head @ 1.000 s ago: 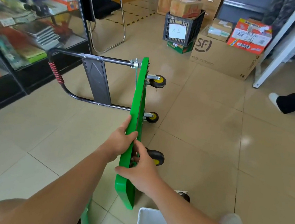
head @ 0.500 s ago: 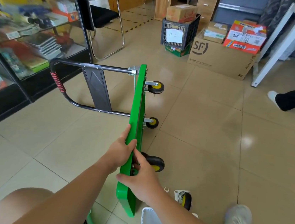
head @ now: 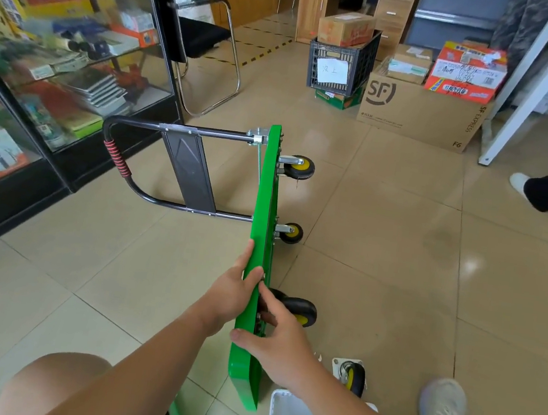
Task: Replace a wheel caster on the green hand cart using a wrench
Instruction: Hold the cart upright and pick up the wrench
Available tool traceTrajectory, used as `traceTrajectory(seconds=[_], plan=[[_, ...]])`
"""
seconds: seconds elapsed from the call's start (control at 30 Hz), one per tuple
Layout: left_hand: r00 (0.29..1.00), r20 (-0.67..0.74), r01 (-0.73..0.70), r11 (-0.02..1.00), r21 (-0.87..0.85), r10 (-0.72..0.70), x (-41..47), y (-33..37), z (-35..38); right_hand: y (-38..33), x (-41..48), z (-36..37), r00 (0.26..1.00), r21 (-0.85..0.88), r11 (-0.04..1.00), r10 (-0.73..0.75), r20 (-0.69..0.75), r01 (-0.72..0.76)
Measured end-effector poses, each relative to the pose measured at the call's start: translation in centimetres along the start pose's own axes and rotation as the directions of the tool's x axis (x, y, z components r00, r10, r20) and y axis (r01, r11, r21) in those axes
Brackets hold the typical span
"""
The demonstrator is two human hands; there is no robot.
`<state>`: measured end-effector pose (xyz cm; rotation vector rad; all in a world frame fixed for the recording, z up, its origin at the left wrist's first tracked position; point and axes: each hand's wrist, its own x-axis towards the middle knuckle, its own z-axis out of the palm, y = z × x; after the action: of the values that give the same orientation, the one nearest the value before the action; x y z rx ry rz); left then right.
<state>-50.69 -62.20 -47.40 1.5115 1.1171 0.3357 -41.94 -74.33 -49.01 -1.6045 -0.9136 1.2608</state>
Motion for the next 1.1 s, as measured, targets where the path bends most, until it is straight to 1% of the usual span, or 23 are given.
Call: traceTrajectory(seconds=[0.1, 0.2, 0.33, 0.43, 0.57, 0.67, 0.73, 0.83, 0.97, 1.03, 1.1], plan=[[1.000, 0.019, -0.020, 1.000, 0.018, 0.020, 0.1, 0.1, -0.4, -0.1, 0.1, -0.2, 1.000, 0.024, 1.000, -0.007, 0.000, 0.007], [0.998, 0.037, -0.045, 0.997, 0.055, 0.043, 0.1, 0.2, -0.5, -0.4, -0.3, -0.3, 1.000, -0.004, 1.000, -0.023, -0.011, 0.023], [0.994, -0.033, -0.097, 0.986, 0.139, 0.102, -0.1, -0.2, -0.1, -0.3, -0.9, -1.2, 1.000, -0.014, 1.000, -0.027, -0.004, 0.027], [0.991, -0.024, -0.127, 0.972, 0.196, 0.135, -1.2, -0.8, 0.8, 0.0, -1.5, -2.4, 1.000, -0.010, 1.000, -0.026, -0.008, 0.026], [0.989, -0.033, -0.135, 0.974, 0.180, 0.144, -4.1, -2.1, 2.0, 0.7, -2.1, -2.9, 1.000, 0.010, 1.000, -0.023, -0.004, 0.023], [0.993, -0.047, -0.099, 0.990, 0.098, 0.104, -5.6, -3.1, 1.9, 1.0, -2.6, -1.8, 1.000, 0.021, 1.000, -0.019, 0.023, 0.018], [0.993, -0.049, -0.102, 0.992, 0.073, 0.106, -6.2, -3.4, 1.7, 0.9, -2.9, -1.1, 0.998, 0.051, 0.997, -0.062, 0.033, 0.060], [0.992, -0.043, -0.114, 0.990, 0.086, 0.118, -6.3, -3.4, 1.5, 0.6, -3.2, -0.6, 0.993, 0.087, 0.990, -0.116, 0.015, 0.114], [0.989, -0.047, -0.129, 0.980, 0.149, 0.138, -6.1, -2.9, 1.6, 0.8, -3.6, -1.2, 0.996, 0.100, 0.992, -0.084, 0.016, 0.082], [0.986, -0.057, -0.139, 0.969, 0.203, 0.154, -5.7, -2.5, 1.6, 1.9, -3.7, -2.1, 0.999, 0.058, 0.998, -0.033, -0.041, 0.036], [0.983, -0.054, -0.156, 0.950, 0.272, 0.177, -5.1, -2.0, 1.5, 4.0, -3.3, -3.4, 0.988, 0.039, 0.999, 0.021, -0.155, -0.015]])
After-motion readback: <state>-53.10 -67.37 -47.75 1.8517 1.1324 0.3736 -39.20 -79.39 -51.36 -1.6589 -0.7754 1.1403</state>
